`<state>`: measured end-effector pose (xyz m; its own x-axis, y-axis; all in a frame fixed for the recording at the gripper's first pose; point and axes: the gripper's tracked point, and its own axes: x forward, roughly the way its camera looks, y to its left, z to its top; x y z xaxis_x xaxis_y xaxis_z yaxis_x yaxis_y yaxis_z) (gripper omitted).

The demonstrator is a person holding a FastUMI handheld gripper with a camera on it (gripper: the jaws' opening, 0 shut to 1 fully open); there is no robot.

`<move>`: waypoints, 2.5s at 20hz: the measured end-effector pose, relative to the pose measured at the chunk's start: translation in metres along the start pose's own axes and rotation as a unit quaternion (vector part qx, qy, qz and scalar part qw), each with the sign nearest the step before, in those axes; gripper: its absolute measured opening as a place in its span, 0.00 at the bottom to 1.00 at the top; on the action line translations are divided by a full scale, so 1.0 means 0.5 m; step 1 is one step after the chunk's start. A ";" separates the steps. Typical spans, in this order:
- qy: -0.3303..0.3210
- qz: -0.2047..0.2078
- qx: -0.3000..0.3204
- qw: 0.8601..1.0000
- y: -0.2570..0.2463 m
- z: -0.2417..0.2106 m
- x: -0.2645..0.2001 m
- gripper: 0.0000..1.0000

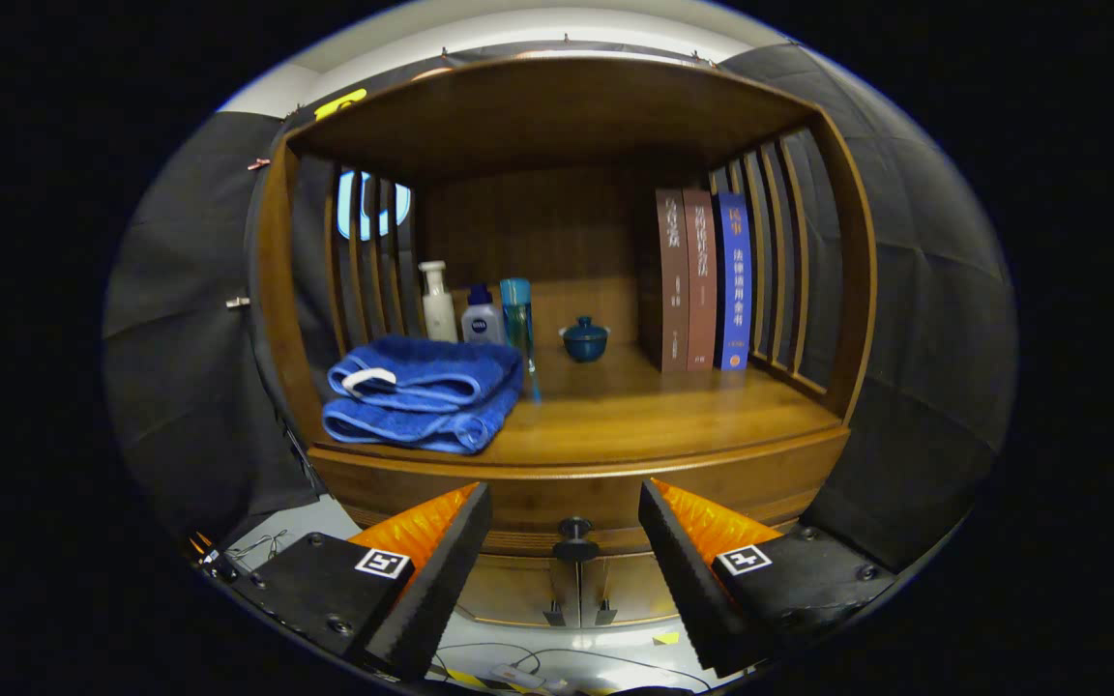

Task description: Pull open the drawer, take out the items inside it, and place them on the countertop above the cabinet.

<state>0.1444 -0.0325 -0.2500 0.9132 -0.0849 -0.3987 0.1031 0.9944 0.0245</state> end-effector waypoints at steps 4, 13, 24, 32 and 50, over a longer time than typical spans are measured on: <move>0.051 -0.005 0.003 0.999 -0.003 -0.093 0.073 1.00; 0.084 -0.011 0.014 0.996 -0.019 -0.163 0.130 0.57; 0.103 -0.019 -0.016 0.994 -0.018 -0.174 0.128 0.33; 0.131 -0.018 -0.028 0.991 -0.022 -0.216 -0.017 0.33; 0.163 -0.018 -0.011 0.986 -0.032 -0.311 -0.239 0.32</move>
<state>-0.0278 -0.0282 -0.3454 0.7332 -0.0989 -0.6727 0.1207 0.9926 -0.0143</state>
